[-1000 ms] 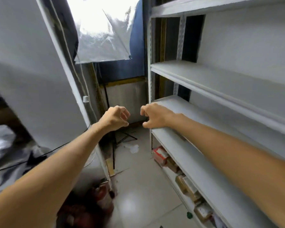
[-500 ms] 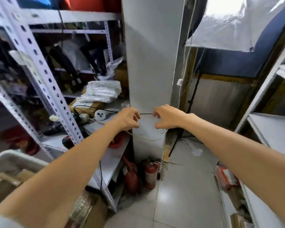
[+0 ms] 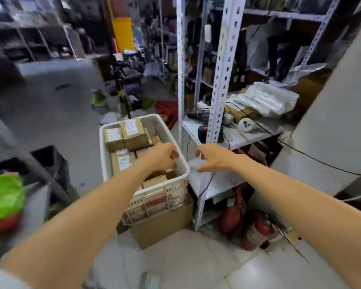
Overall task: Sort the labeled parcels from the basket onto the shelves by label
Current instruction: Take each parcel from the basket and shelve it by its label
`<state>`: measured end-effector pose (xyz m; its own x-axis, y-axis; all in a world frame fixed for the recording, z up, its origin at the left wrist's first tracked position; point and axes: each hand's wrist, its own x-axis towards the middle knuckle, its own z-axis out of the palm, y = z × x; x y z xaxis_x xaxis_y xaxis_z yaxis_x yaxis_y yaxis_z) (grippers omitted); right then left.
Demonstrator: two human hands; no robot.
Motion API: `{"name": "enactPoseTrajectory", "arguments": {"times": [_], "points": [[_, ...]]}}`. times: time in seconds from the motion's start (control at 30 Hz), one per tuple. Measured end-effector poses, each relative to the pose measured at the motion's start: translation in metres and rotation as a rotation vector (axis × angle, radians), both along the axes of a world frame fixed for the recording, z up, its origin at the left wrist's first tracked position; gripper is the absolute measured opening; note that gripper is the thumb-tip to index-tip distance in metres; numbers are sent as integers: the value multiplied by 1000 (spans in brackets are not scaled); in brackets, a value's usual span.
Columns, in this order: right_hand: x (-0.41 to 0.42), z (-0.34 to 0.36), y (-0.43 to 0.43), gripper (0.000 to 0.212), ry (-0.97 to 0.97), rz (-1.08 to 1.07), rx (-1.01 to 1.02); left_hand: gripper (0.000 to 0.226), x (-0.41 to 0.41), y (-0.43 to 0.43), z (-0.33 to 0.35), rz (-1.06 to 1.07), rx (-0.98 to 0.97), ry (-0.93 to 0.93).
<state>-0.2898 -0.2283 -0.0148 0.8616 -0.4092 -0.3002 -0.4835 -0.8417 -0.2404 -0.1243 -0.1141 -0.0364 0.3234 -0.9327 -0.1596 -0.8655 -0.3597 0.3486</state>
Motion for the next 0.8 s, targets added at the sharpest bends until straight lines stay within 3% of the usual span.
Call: {"name": "enactPoseTrajectory", "arguments": {"times": [0.23, 0.8], "points": [[96, -32, 45, 54, 24, 232, 27, 33, 80, 70, -16, 222, 56, 37], [265, -40, -25, 54, 33, 189, -29, 40, 229, 10, -42, 246, 114, 65]]}}
